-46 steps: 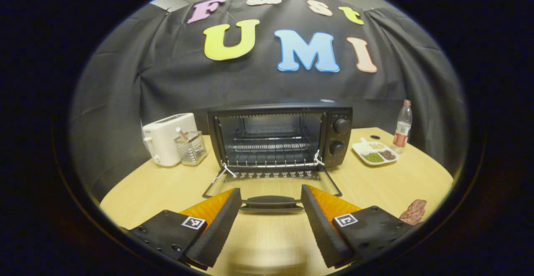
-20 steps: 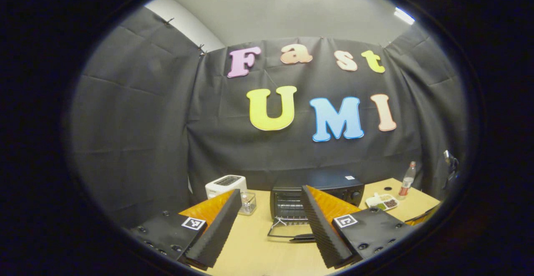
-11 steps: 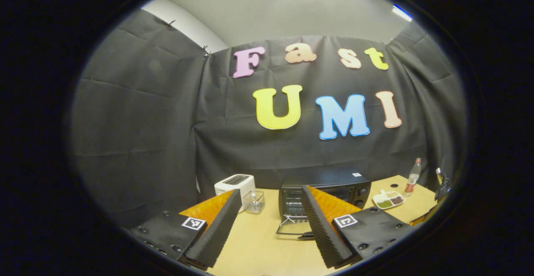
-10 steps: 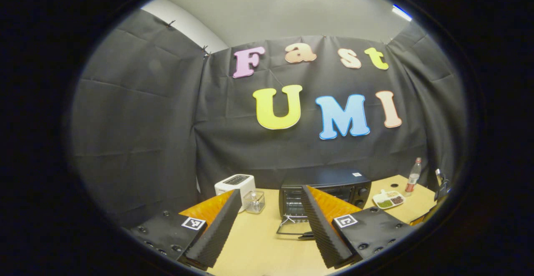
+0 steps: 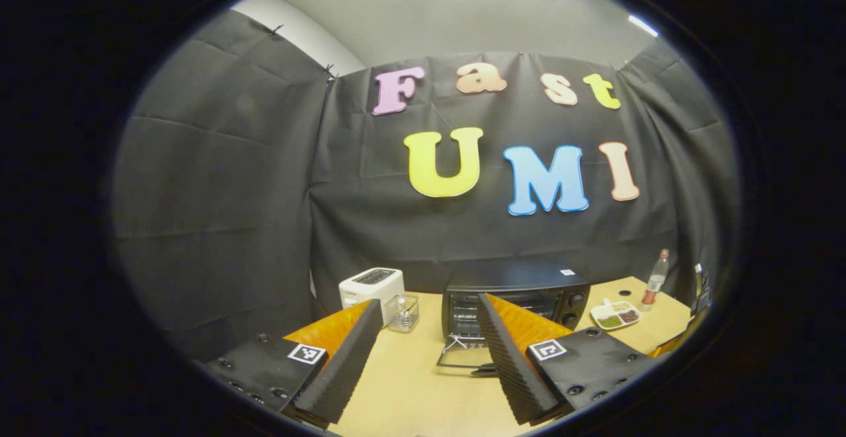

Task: Open the electric oven with the left hand, put the food in, and close the electric oven.

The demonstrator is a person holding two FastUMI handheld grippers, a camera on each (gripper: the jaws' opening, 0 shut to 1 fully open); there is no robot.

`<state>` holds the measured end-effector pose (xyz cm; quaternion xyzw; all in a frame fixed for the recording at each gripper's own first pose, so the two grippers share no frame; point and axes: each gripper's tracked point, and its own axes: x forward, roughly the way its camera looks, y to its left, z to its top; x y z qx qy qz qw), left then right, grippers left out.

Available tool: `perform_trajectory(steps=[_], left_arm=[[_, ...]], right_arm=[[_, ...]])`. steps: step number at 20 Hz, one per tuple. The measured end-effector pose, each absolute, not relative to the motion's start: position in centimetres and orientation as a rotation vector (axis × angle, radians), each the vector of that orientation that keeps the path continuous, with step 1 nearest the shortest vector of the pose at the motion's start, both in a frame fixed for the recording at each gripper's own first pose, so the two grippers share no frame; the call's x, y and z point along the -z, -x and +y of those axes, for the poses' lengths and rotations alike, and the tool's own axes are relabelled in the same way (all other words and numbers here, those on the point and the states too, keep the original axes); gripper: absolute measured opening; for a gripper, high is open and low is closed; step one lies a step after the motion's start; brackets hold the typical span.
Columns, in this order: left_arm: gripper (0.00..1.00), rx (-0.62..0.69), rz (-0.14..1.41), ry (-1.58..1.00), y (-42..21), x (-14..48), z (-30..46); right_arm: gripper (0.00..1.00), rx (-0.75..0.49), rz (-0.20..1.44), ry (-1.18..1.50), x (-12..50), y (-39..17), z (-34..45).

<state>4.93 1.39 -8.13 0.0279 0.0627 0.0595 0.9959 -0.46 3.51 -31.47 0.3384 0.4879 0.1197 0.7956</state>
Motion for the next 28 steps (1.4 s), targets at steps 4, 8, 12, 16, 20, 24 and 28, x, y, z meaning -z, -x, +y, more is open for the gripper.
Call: perform_trajectory(steps=[4, 8, 12, 16, 20, 24, 28], left_arm=[[1.00, -0.102, 0.123, -0.054, -5.7, 8.3, 1.3], [1.00, -0.093, 0.131, -0.034, -6.7, 9.0, 1.7], [1.00, -0.072, 0.135, -0.043, -7.6, 9.3, 2.4], [1.00, -0.069, 0.144, -0.033, -8.6, 9.6, 4.1], [0.99, -0.067, 0.155, -0.041, -9.3, 9.9, 6.1], [1.00, -0.073, 0.173, -0.039, -10.2, 10.4, 8.3], [1.00, -0.069, 0.183, -0.060, -11.0, 10.7, 9.7]], right_arm=[[0.08, -0.254, 0.958, -0.720, 28.5, -1.7, 3.3], [0.08, -0.262, 0.887, -0.766, 25.9, -4.5, 4.6], [0.07, -0.262, 0.833, -0.792, 24.6, -7.0, 6.9], [0.07, -0.261, 0.785, -0.820, 23.9, -9.3, 9.8], [0.07, -0.242, 0.737, -0.857, 23.9, -11.5, 12.8], [0.07, -0.223, 0.703, -0.869, 24.6, -13.6, 15.5], [0.07, -0.200, 0.655, -0.897, 25.5, -16.6, 17.6]])
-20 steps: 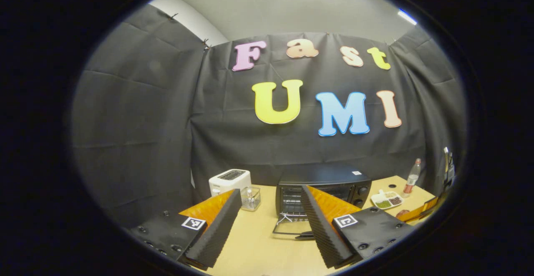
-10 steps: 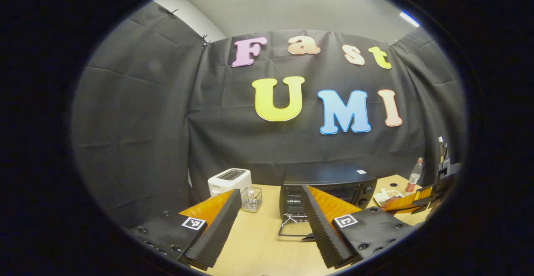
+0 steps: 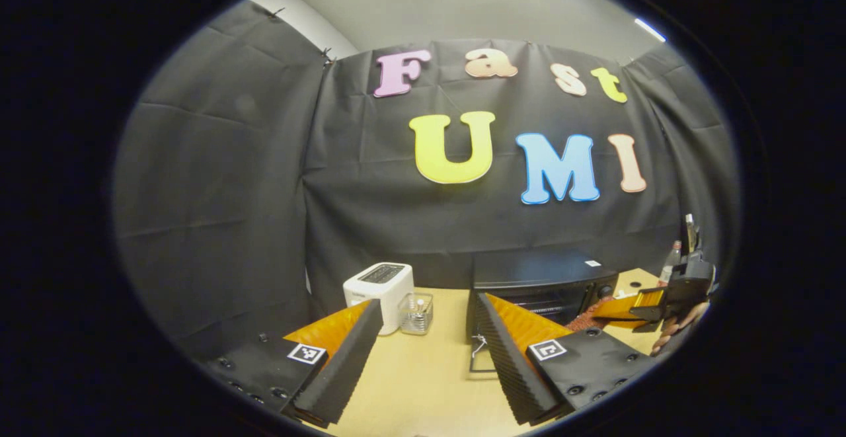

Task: Open the electric oven with the left hand, put the food in, and close the electric oven.

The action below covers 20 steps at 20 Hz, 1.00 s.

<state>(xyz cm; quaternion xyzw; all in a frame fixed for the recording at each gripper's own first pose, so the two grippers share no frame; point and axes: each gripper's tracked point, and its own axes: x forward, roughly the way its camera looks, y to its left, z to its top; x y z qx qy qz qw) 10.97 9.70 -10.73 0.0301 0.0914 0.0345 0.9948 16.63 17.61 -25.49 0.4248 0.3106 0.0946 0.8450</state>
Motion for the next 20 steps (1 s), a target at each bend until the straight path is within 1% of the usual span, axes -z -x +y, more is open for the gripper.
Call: perform_trajectory(steps=[1, 6, 8, 9, 10, 11, 12, 14, 15, 16, 17, 18, 20], left_arm=[[0.96, -0.066, 0.186, -0.067, -11.1, 10.9, 9.9], [1.00, -0.069, 0.197, -0.079, -11.4, 11.2, 11.2], [0.95, -0.074, 0.213, -0.087, -11.5, 11.8, 11.8], [1.00, -0.079, 0.223, -0.091, -11.4, 12.0, 12.2], [0.96, -0.084, 0.231, -0.094, -11.3, 12.3, 12.6], [1.00, -0.091, 0.238, -0.097, -11.2, 12.4, 13.0], [1.00, -0.097, 0.243, -0.103, -11.1, 12.6, 13.3], [0.96, -0.109, 0.251, -0.122, -10.8, 12.6, 13.9], [1.00, -0.114, 0.255, -0.130, -10.7, 12.6, 14.2], [0.96, -0.118, 0.258, -0.137, -10.6, 12.9, 14.3], [0.96, -0.121, 0.262, -0.140, -10.5, 12.9, 14.4], [0.92, -0.123, 0.264, -0.142, -10.5, 13.1, 14.3], [0.97, -0.126, 0.267, -0.149, -10.5, 13.0, 14.3]], right_arm=[[0.08, -0.190, 0.642, -0.896, 25.7, -17.5, 17.9], [0.07, -0.160, 0.591, -0.890, 27.5, -20.8, 19.7], [0.07, -0.153, 0.572, -0.894, 28.2, -22.0, 20.5], [0.07, -0.148, 0.556, -0.896, 28.4, -22.7, 20.7], [0.08, -0.144, 0.542, -0.895, 28.6, -23.4, 21.0], [0.07, -0.139, 0.534, -0.887, 29.0, -24.0, 21.2], [0.07, -0.135, 0.530, -0.875, 29.4, -24.4, 21.4], [0.08, -0.136, 0.521, -0.856, 30.0, -25.2, 21.7], [0.08, -0.134, 0.516, -0.851, 30.2, -25.7, 21.6], [0.07, -0.128, 0.513, -0.843, 30.6, -26.0, 21.6], [0.07, -0.121, 0.516, -0.835, 31.1, -26.3, 21.5], [0.08, -0.121, 0.504, -0.834, 31.1, -26.4, 21.4], [0.08, -0.112, 0.491, -0.811, 31.5, -26.9, 21.2]])
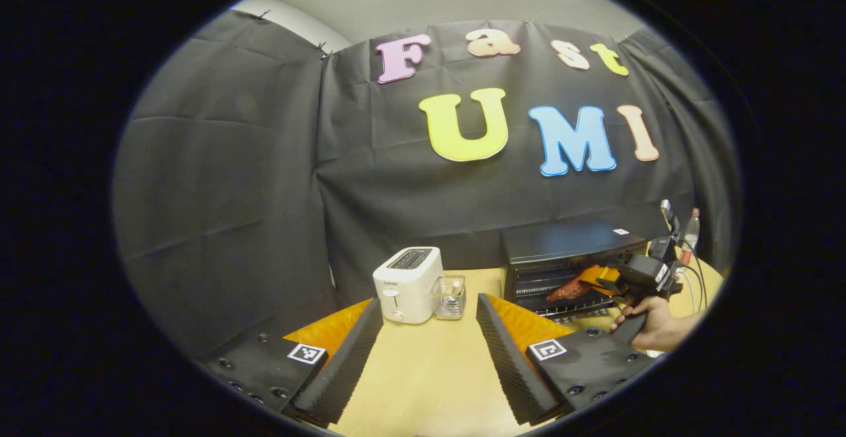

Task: Open the electric oven with the left hand, put the food in, and close the electric oven.

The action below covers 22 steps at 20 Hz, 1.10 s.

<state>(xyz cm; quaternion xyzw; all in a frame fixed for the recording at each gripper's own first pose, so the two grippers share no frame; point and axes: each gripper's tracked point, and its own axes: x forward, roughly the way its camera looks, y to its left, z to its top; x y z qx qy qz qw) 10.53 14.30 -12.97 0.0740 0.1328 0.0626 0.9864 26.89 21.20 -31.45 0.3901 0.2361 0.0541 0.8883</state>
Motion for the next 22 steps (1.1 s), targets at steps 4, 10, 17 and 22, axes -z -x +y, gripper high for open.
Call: perform_trajectory(steps=[4, 10, 17, 22], left_arm=[[1.00, -0.127, 0.267, -0.158, -10.5, 13.1, 13.8], [1.00, -0.131, 0.264, -0.148, -10.5, 13.3, 13.2], [1.00, -0.071, 0.251, -0.117, -11.5, 13.9, 9.3], [1.00, -0.014, 0.251, -0.082, -11.9, 14.9, 5.7]], right_arm=[[0.18, -0.077, 0.514, -0.695, 33.1, -27.2, 20.5], [0.64, -0.025, 0.511, -0.583, 33.2, -27.2, 18.3], [0.98, -0.117, 0.431, -0.447, 28.2, -24.5, 17.1], [0.98, -0.161, 0.357, -0.340, 23.0, -21.5, 14.6]])
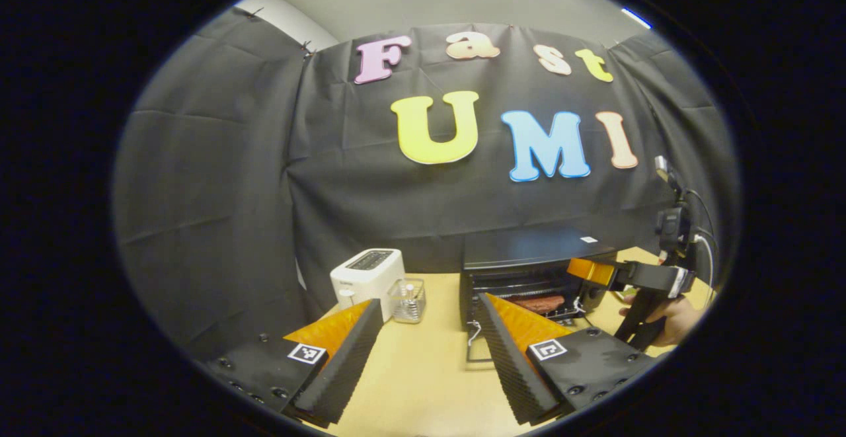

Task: Open the electric oven with the left hand, put the food in, and close the electric oven.

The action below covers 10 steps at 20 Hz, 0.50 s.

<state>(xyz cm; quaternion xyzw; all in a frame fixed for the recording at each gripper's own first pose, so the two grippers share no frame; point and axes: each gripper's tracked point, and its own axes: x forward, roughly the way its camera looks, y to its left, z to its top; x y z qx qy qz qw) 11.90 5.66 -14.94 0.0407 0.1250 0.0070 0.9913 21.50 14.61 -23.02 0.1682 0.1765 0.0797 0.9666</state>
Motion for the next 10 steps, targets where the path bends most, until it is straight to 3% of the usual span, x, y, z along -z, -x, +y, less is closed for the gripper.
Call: perform_trajectory(steps=[6, 8, 10], left_arm=[[1.00, 0.060, 0.282, -0.058, -12.4, 17.9, 1.9], [0.96, 0.083, 0.306, -0.049, -12.5, 19.4, 0.7], [1.00, 0.107, 0.335, -0.045, -12.6, 21.2, -0.4]], right_arm=[[0.97, -0.150, 0.230, -0.187, 16.3, -17.4, 9.8], [0.98, -0.125, 0.190, -0.153, 14.3, -16.1, 7.8], [0.98, -0.089, 0.158, -0.130, 12.6, -14.8, 5.9]])
